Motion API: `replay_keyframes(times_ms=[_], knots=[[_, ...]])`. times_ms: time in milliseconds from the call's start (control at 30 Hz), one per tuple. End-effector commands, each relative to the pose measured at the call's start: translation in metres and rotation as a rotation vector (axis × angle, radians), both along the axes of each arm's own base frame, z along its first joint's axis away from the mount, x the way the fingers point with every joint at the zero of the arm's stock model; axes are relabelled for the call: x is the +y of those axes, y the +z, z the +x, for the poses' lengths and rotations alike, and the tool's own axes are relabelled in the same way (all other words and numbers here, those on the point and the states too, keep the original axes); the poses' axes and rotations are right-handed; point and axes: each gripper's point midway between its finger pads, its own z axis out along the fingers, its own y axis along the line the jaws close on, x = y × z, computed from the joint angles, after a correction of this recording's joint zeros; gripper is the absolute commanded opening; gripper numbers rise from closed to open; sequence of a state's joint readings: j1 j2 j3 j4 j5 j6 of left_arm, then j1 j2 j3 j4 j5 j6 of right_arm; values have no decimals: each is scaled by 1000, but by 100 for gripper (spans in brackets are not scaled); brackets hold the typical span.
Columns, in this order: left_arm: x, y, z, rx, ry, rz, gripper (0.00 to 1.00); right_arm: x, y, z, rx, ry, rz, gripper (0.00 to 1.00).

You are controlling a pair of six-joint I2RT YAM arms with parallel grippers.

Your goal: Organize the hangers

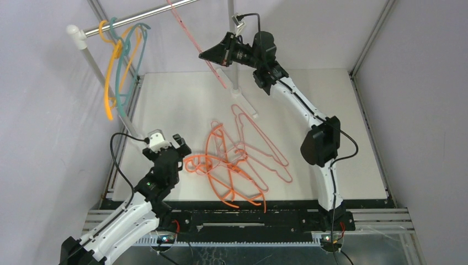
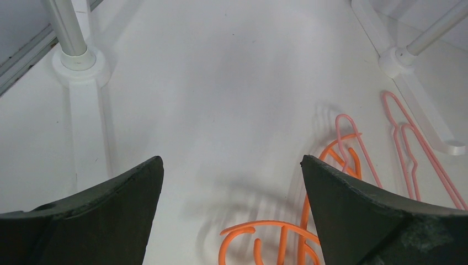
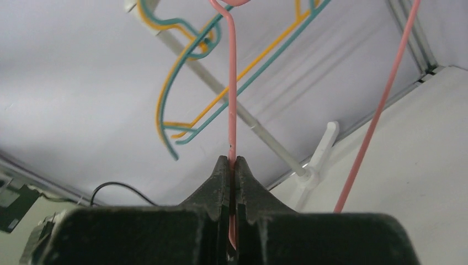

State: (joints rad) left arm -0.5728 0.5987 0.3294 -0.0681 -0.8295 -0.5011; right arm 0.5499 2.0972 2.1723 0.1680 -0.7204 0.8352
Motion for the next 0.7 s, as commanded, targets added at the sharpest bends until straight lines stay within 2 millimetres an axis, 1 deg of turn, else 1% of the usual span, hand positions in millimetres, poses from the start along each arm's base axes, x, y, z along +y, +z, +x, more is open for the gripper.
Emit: replay_keyframes(times_ms=[0, 133, 200, 300, 400, 500, 667], knots=[[-3, 3, 3, -33, -8, -35, 100, -11, 53, 12, -126, -61, 126, 0], [-5, 3, 4, -31, -15, -32, 100, -14, 50, 30, -131, -120, 148, 0], [-6, 3, 4, -30, -18, -31, 99, -16, 44, 39, -123, -149, 138, 0], [-7, 2, 5, -23, -23, -27, 99, -24, 35, 52, -99, -191, 124, 0], [-8, 1, 6, -19, -27, -25, 99, -43, 25, 68, -61, -246, 123, 0], [-8, 0, 6, -14, -26, -22, 99, -63, 11, 83, -22, -309, 104, 0], [-10, -1, 8, -7, -32, -19, 99, -92, -9, 100, 23, -383, 92, 0]])
